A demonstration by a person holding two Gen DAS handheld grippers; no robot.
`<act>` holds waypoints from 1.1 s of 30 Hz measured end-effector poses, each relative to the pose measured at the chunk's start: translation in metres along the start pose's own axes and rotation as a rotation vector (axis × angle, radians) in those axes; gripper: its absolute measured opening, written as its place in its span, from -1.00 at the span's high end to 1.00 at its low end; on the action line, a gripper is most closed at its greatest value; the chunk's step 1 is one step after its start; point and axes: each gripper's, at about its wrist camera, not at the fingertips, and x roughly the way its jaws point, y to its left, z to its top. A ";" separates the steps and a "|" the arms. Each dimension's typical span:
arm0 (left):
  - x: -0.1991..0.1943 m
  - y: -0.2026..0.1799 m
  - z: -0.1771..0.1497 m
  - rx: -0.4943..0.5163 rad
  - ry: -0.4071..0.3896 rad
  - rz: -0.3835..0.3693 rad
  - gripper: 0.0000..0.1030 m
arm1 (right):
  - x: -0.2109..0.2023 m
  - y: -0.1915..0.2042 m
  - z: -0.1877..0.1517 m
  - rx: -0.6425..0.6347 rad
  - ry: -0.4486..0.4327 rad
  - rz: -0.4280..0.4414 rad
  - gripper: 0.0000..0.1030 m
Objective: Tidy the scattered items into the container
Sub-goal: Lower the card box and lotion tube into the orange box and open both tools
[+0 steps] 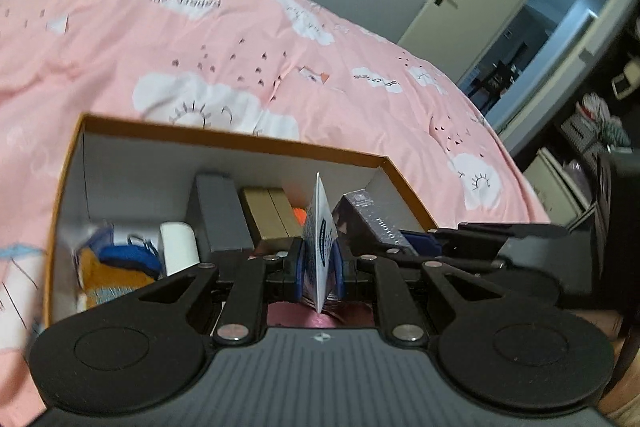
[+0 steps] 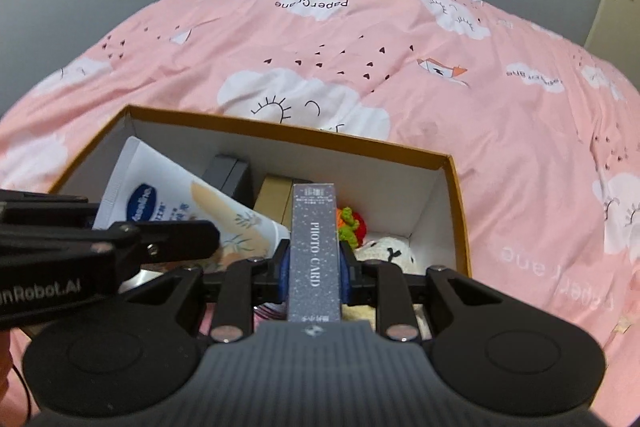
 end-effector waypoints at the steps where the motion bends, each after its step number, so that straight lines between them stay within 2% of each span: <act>1: 0.000 0.001 0.000 -0.009 0.002 0.006 0.68 | 0.001 0.002 0.000 -0.013 0.002 -0.008 0.50; 4: -0.001 0.004 -0.002 -0.015 0.026 0.036 0.68 | 0.002 0.005 -0.002 -0.022 0.012 0.001 0.50; 7: 0.000 0.009 -0.006 -0.040 0.055 0.034 0.68 | 0.001 0.006 -0.003 -0.018 0.014 0.006 0.48; 10: -0.002 0.011 -0.009 -0.044 0.064 0.045 0.68 | -0.001 0.008 -0.004 -0.023 0.017 0.015 0.39; 14: -0.005 0.010 -0.013 -0.031 0.082 0.058 0.67 | -0.006 0.007 -0.006 0.008 0.033 0.070 0.25; 20: -0.012 0.009 -0.017 -0.013 0.101 0.084 0.67 | -0.010 0.007 -0.013 0.069 0.071 0.147 0.24; 25: -0.013 0.006 -0.022 0.027 0.115 0.156 0.33 | -0.014 0.009 -0.019 0.055 0.072 0.144 0.20; 29: -0.016 0.002 -0.025 0.062 0.114 0.197 0.29 | -0.017 0.007 -0.023 0.063 0.074 0.144 0.20; 30: -0.017 0.000 -0.025 0.081 0.104 0.213 0.22 | -0.019 0.007 -0.024 0.068 0.073 0.145 0.19; 31: -0.020 -0.002 -0.026 0.095 0.094 0.224 0.06 | -0.020 0.006 -0.024 0.071 0.070 0.144 0.17; 33: -0.026 -0.006 -0.027 0.123 0.065 0.256 -0.05 | -0.026 0.007 -0.025 0.073 0.052 0.136 0.08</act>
